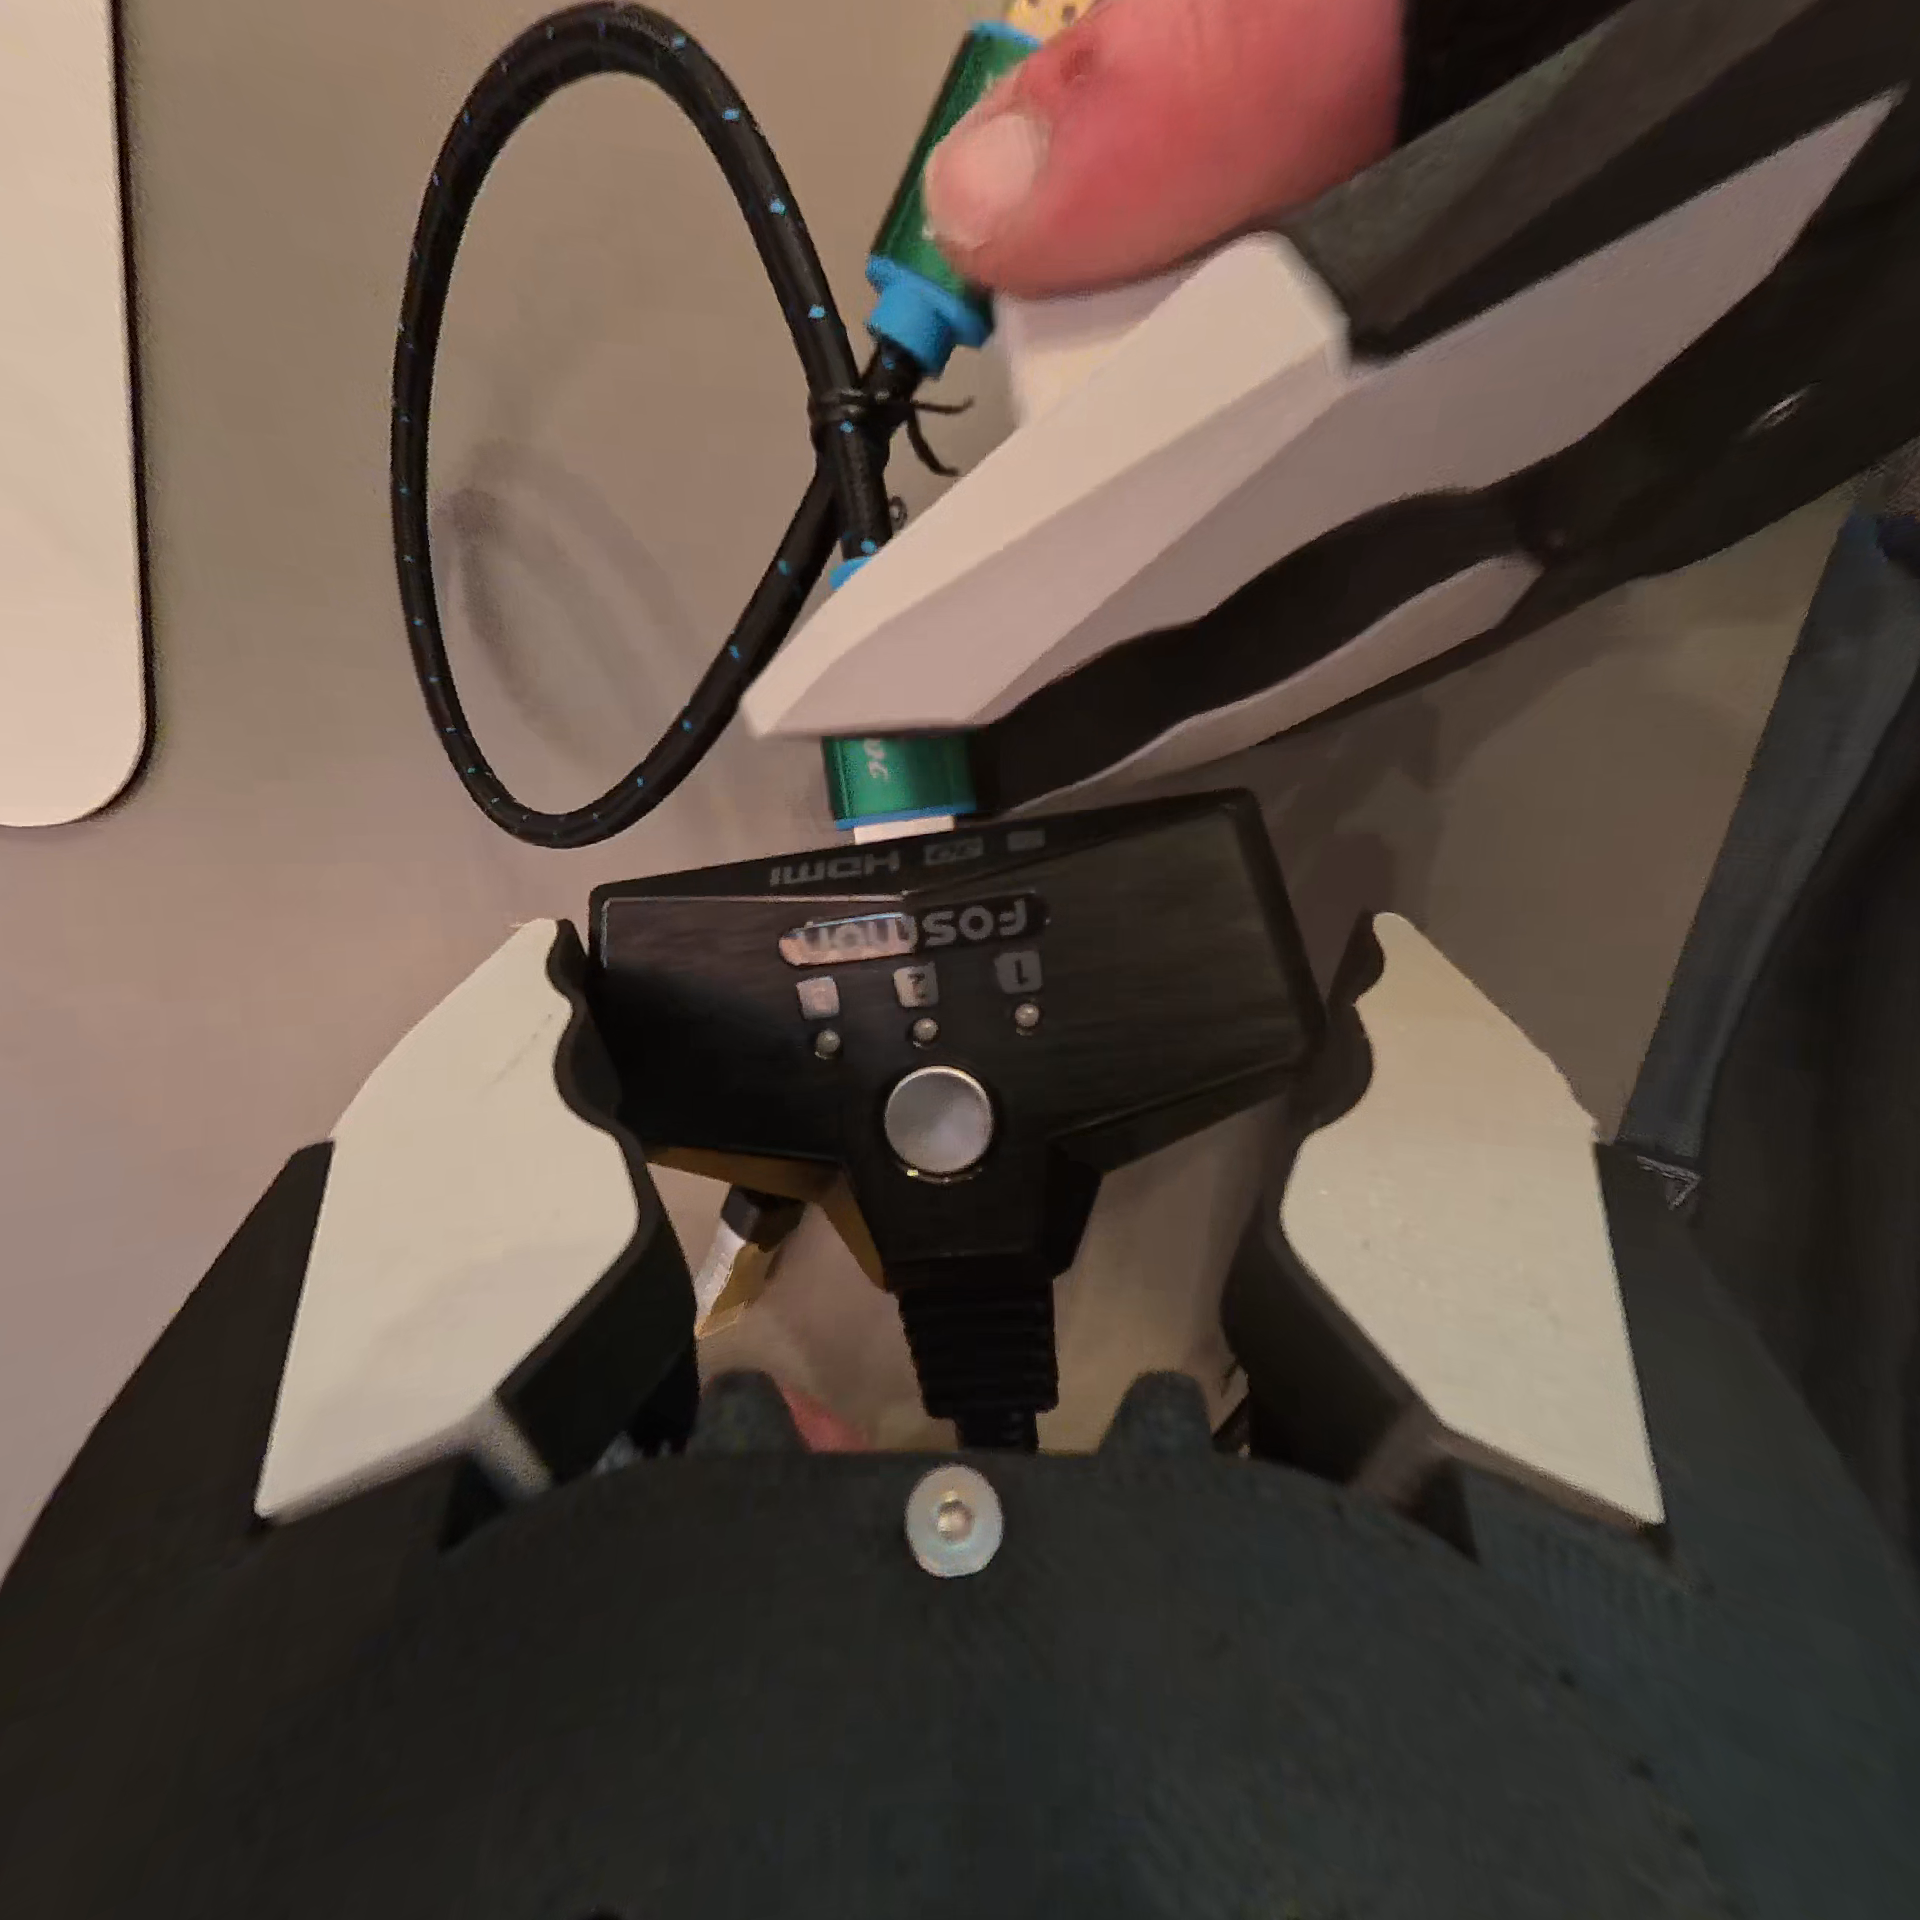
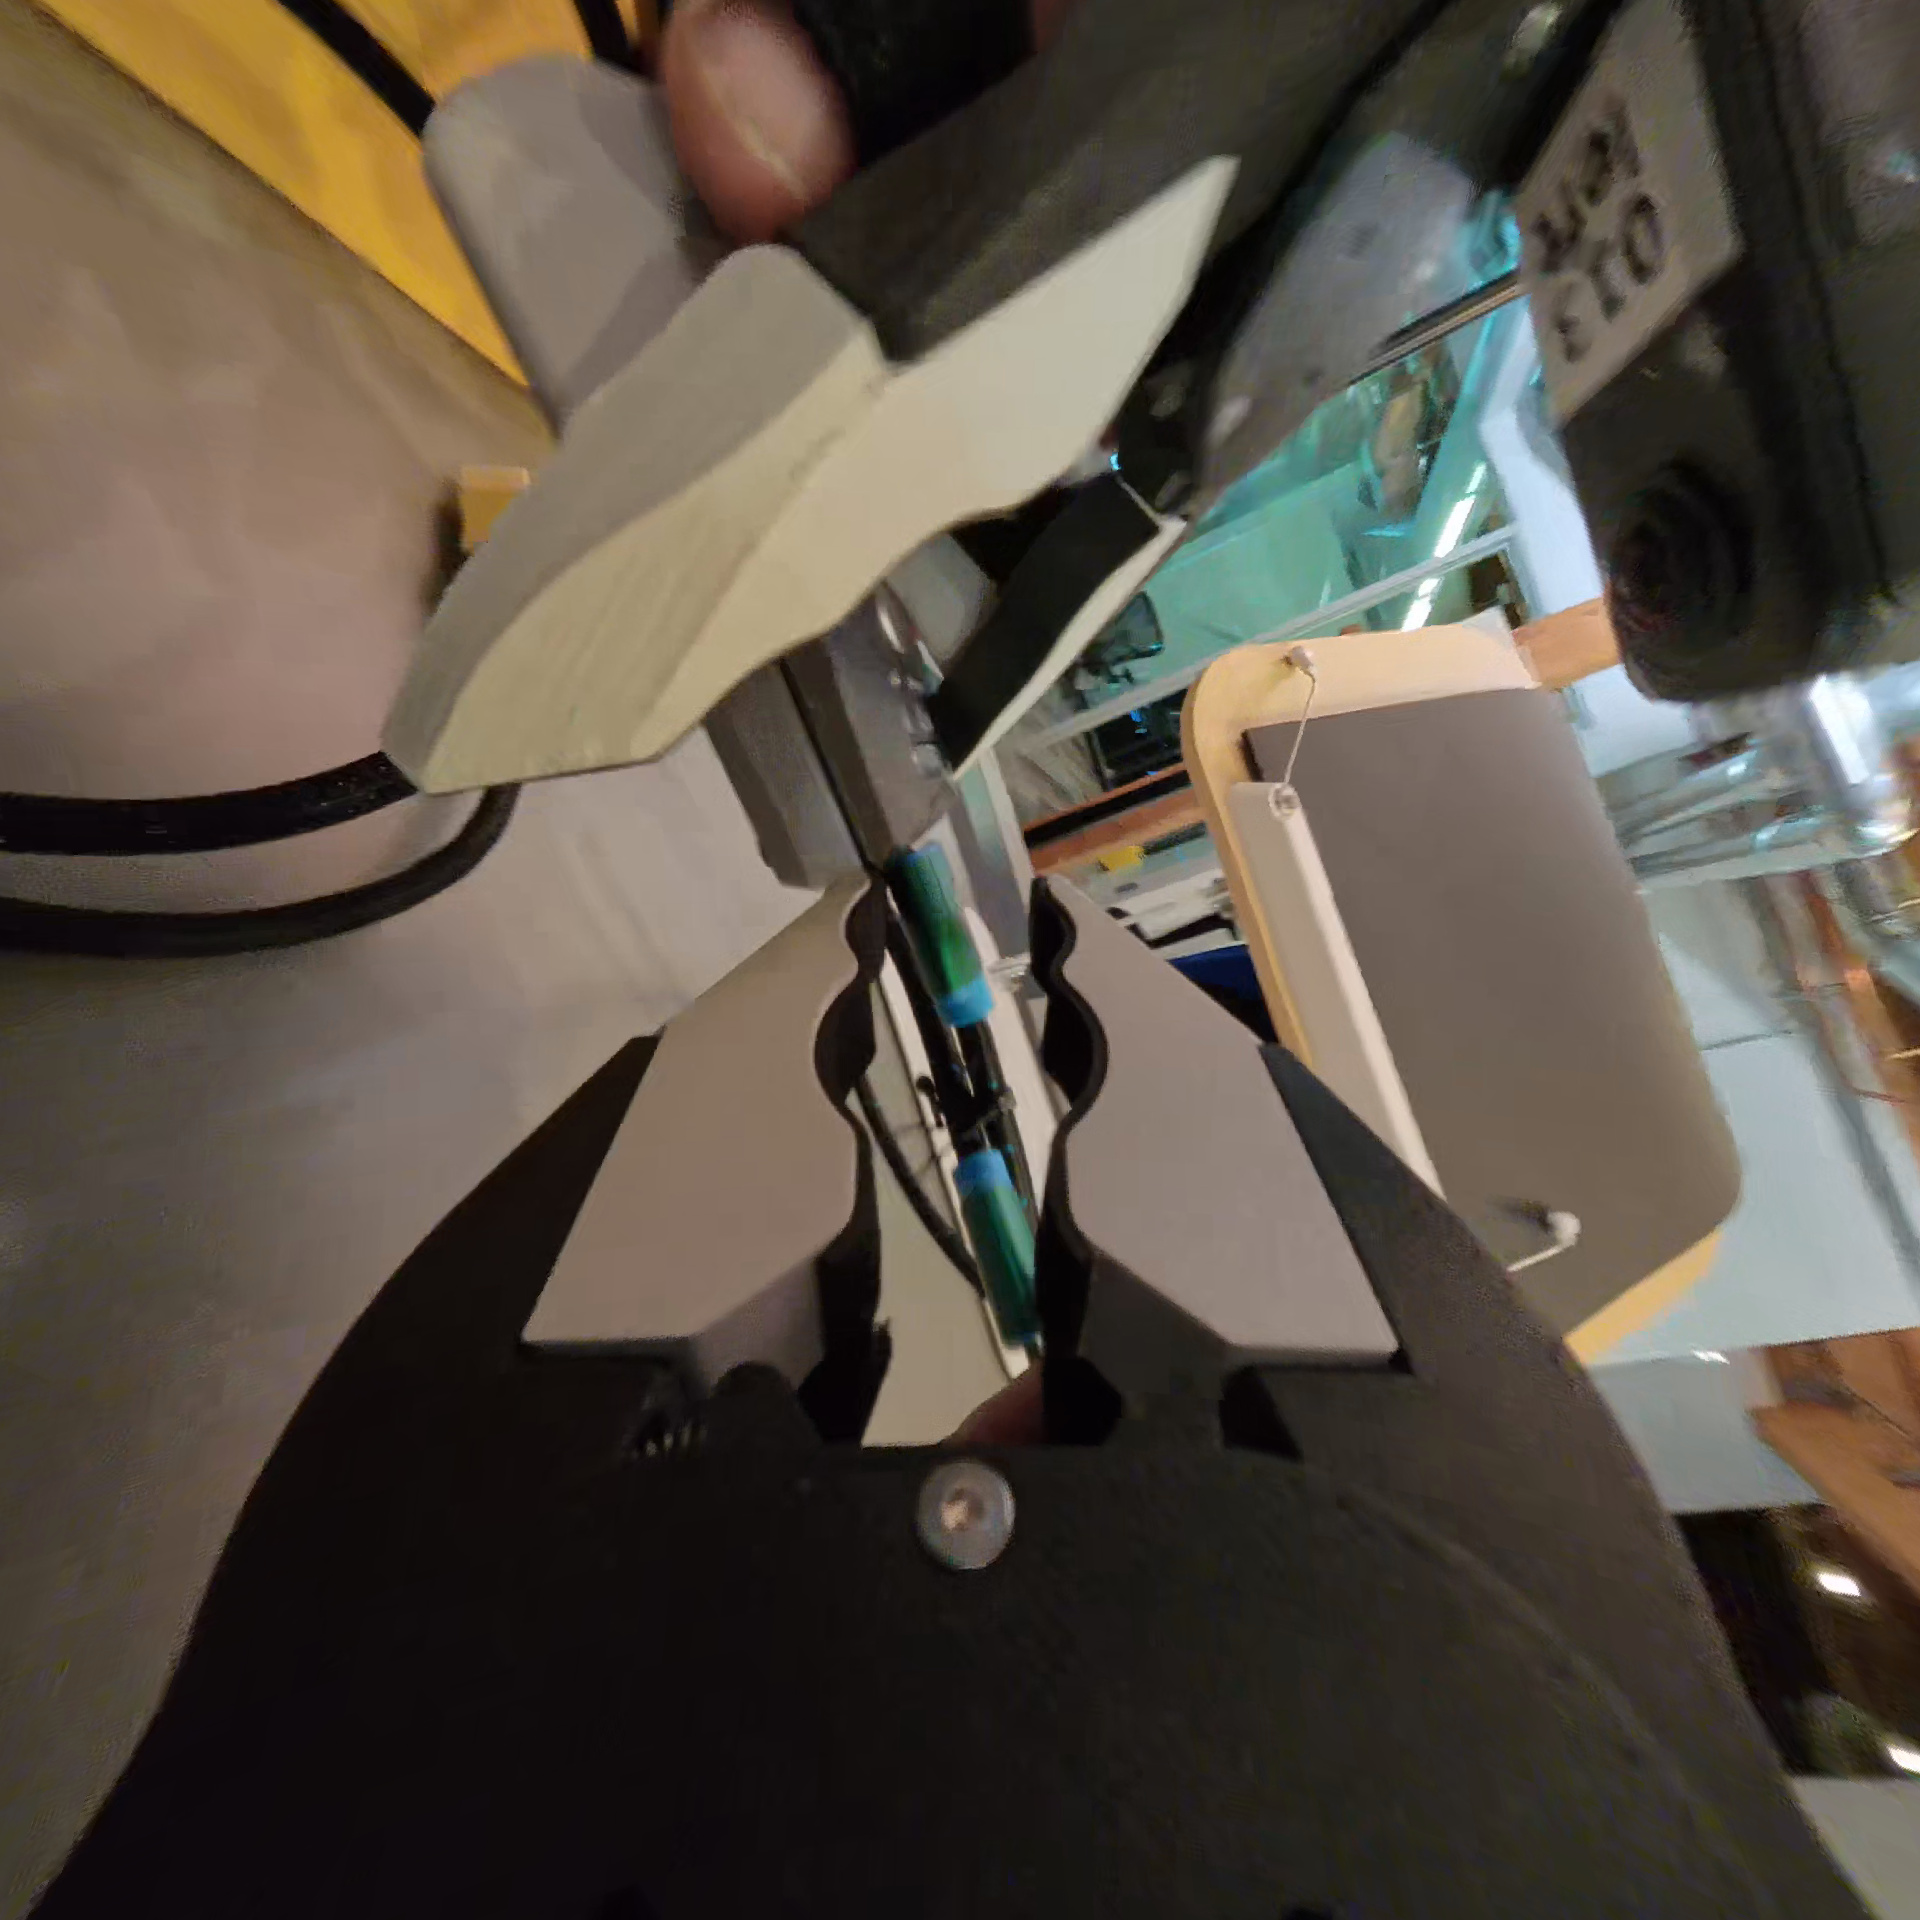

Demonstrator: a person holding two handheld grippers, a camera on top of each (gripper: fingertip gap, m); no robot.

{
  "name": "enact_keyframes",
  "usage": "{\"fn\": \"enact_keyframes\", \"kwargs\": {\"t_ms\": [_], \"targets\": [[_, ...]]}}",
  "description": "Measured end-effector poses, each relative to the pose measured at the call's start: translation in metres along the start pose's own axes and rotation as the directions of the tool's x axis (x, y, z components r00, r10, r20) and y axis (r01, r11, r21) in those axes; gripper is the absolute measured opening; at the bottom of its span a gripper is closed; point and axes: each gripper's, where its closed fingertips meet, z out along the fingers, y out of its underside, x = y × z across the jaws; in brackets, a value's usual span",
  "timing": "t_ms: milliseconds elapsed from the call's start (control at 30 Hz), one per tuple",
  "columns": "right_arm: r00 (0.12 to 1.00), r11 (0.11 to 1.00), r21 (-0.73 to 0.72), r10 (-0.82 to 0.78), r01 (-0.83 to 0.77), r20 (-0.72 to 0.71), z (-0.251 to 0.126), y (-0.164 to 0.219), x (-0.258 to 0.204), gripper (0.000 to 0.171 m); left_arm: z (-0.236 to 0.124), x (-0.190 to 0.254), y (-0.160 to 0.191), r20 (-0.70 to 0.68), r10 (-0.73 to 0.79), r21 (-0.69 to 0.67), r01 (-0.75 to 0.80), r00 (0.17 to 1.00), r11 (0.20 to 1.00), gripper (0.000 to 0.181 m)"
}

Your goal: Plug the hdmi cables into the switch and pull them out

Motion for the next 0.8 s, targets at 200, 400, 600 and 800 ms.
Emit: {"fn": "enact_keyframes", "kwargs": {"t_ms": [200,400,600,800], "targets": [[0.918,0.918,0.078,0.379,-0.389,0.118,-0.021,-0.006,0.014,0.041,-0.001,-0.003,0.01,-0.001,-0.053,0.044,0.053,0.999,0.998,0.13],[0.7,0.727,-0.043,0.673,-0.685,0.238,-0.032,0.01,0.004,0.066,-0.003,0.001,0.015,0.013,-0.039,0.099,0.037,0.999,0.994,0.13],[0.392,0.458,-0.042,0.802,-0.888,0.45,-0.046,-0.001,0.005,0.051,-0.003,0.003,0.019,0.094,0.026,0.1,-0.035,0.995,0.994,0.129],[0.164,0.246,-0.059,0.786,-0.968,0.596,-0.057,-0.01,0.012,0.046,-0.014,0.004,0.015,0.112,0.025,0.174,-0.045,0.993,0.984,0.129]]}}
